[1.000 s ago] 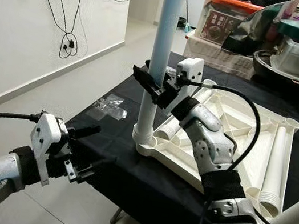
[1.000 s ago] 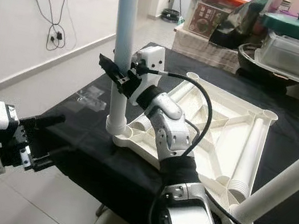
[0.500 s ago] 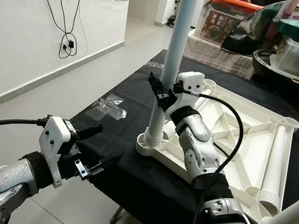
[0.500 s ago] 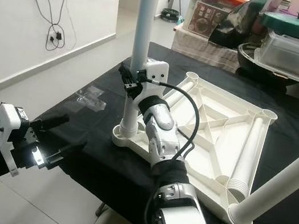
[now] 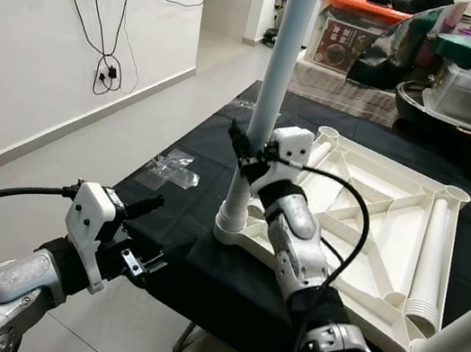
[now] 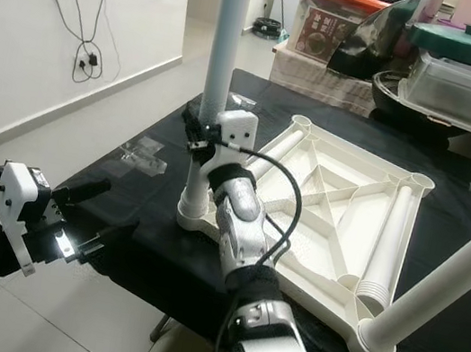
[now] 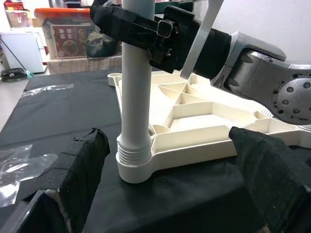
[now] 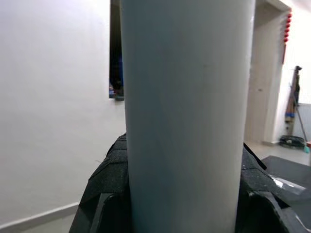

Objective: Building children table

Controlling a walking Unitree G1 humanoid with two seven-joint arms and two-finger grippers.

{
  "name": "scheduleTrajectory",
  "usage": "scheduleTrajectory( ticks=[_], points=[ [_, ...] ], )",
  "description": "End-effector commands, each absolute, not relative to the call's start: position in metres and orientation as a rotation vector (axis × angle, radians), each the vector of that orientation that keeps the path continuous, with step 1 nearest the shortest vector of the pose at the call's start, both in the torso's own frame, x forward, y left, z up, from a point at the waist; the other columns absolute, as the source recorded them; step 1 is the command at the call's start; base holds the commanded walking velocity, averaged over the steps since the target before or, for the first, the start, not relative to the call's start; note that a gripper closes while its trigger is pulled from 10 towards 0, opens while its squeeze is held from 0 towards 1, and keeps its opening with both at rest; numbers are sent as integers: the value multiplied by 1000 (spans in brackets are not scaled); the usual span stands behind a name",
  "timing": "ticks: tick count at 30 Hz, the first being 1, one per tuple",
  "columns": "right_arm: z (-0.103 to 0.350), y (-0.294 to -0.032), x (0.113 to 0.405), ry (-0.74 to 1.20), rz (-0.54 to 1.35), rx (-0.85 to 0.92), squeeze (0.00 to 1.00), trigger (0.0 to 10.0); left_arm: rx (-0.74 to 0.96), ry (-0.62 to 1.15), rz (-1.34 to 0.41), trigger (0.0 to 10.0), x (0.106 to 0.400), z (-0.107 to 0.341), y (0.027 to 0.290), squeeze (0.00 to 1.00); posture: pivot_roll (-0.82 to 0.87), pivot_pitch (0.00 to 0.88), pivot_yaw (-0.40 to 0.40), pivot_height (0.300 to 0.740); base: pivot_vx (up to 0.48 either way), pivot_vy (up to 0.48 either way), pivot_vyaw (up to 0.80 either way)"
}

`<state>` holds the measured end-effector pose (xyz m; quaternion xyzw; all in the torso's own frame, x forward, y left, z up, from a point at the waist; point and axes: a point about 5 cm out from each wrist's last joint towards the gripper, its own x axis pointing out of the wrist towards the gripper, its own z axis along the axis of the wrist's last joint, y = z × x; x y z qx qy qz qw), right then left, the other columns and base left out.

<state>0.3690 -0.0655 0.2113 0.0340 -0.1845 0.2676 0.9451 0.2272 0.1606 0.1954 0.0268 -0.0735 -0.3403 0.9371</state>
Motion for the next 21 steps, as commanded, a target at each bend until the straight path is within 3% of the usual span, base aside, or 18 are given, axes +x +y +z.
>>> scheduleTrajectory(
  ticks=[1, 15, 21],
  points=[
    [192, -63, 368, -284, 590, 72, 0, 0, 63, -141, -687, 10000, 228, 193, 160, 0, 107, 0, -69, 740, 0, 0, 0],
    [214, -46, 374, -235, 999, 23, 0, 0, 60, -136, -657, 10000, 230, 191, 160, 0, 140, 0, -100, 740, 0, 0, 0],
    [218, -25, 370, -154, 1247, 140, 0, 0, 41, -134, -628, 10000, 229, 189, 161, 0, 169, 0, -125, 740, 0, 0, 0]
  ],
)
